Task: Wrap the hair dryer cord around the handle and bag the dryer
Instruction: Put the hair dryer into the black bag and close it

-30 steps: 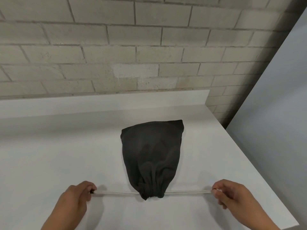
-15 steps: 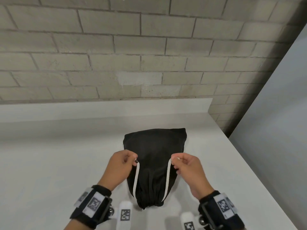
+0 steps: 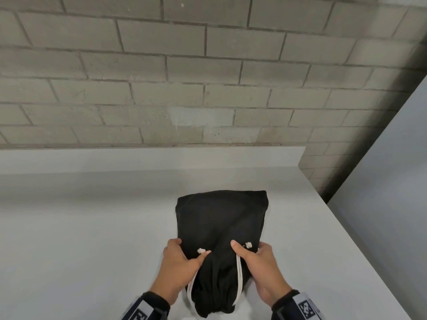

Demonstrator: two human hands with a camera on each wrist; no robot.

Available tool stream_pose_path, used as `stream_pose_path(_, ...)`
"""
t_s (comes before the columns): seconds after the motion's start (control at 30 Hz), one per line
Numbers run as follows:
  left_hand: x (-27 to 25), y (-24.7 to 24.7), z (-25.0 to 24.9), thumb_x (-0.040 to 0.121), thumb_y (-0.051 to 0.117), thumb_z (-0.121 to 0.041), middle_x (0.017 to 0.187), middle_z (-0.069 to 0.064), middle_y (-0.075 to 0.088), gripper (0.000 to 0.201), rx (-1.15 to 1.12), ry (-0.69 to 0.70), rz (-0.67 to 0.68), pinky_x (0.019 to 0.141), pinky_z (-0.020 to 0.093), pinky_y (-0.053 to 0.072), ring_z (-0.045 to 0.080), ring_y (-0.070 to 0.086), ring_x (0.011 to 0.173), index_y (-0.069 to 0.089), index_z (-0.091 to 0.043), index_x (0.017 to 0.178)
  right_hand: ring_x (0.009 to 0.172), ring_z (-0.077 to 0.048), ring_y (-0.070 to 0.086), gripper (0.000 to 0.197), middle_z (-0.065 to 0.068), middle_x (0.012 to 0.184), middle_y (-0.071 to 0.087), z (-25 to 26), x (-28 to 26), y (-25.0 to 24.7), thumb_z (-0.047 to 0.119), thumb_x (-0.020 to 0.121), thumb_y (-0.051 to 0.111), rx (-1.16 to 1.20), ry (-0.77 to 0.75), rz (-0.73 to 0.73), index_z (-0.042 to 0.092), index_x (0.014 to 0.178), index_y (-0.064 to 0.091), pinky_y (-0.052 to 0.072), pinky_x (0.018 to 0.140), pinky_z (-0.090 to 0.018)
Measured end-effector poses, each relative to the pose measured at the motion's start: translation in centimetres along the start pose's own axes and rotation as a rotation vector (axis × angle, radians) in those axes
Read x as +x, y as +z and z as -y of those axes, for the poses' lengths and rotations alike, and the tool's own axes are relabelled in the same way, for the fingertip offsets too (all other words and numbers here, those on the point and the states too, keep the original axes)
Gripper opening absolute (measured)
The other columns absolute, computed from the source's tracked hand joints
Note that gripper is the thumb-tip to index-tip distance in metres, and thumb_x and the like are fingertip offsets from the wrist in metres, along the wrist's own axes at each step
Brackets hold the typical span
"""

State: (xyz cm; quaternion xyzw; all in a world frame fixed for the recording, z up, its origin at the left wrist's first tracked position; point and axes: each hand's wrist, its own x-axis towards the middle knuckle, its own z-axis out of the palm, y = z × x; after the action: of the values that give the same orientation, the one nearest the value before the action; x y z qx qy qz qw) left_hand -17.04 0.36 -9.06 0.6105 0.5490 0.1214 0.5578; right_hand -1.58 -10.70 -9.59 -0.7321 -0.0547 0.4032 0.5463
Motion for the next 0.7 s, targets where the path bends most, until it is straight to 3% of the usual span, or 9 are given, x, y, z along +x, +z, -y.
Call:
stream_pose_path(0.03,-0.1,0.0,-0.3,0.073,0.087,-0.036,0.136,0.007,0.051,0.089,-0.085,-0.048,0.040,0.103,0.041,0.049,0.027,0.056,0.118,0.034,-0.013,0.141,0.099,-0.021,0.067,0.077,0.000,0.106,0.071,-0.2,0.3,0.1,0.045,0.055,0.089,0.006,0.023,0.034,0.013,0.116,0.056,0.055,0.093,-0.039)
stream_pose_path(0.17,0.3,0.2,-0.6,0.063,0.093,-0.018,0.117,0.013,0.068,0.079,-0.351,-0.194,0.232,0.088,0.039,0.058,0.029,0.068,0.104,0.050,-0.001,0.127,0.095,-0.020,0.072,0.038,0.001,0.099,0.077,0.1,0.0,0.5,0.025,0.078,0.080,0.017,-0.008,0.184,0.015,0.112,0.066,0.056,0.092,-0.039)
stream_pose_path(0.27,-0.3,0.6,-0.5,0.078,0.080,0.001,0.106,0.016,0.075,0.041,-0.466,-0.121,0.387,0.093,0.044,0.057,0.031,0.073,0.099,0.067,0.001,0.117,0.088,-0.015,0.074,0.028,0.003,0.094,0.077,0.5,-0.8,0.9,0.014,0.084,0.074,0.022,-0.101,0.251,0.019,0.110,0.065,0.059,0.079,-0.033)
stream_pose_path(0.37,-0.7,0.7,-0.5,0.083,0.072,0.009,0.106,0.010,0.076,0.037,-0.459,0.020,0.326,0.094,0.044,0.056,0.027,0.073,0.100,0.068,-0.007,0.116,0.083,-0.011,0.074,0.025,0.007,0.090,0.077,0.8,-1.4,1.5,0.013,0.086,0.070,0.020,-0.160,0.287,0.023,0.108,0.063,0.057,0.067,-0.024)
stream_pose_path(0.53,-0.3,-1.6,-1.6,0.081,0.068,0.017,0.103,0.013,0.076,0.039,-0.500,0.149,0.239,0.078,0.033,0.059,0.027,0.074,0.097,0.068,-0.007,0.112,0.094,-0.017,0.073,0.030,-0.001,0.101,0.076,3.2,-1.9,4.0,0.009,0.087,0.070,0.043,-0.207,0.377,0.017,0.114,0.063,0.058,0.084,-0.035)
stream_pose_path(0.7,2.6,-6.2,-3.7,0.080,0.069,0.016,0.106,0.013,0.075,0.042,-0.494,0.226,0.121,0.082,0.039,0.058,0.029,0.073,0.098,0.067,-0.007,0.114,0.099,-0.023,0.072,0.031,-0.006,0.108,0.075,6.0,0.8,8.8,0.008,0.088,0.069,0.068,-0.199,0.456,0.012,0.118,0.063,0.057,0.091,-0.042)
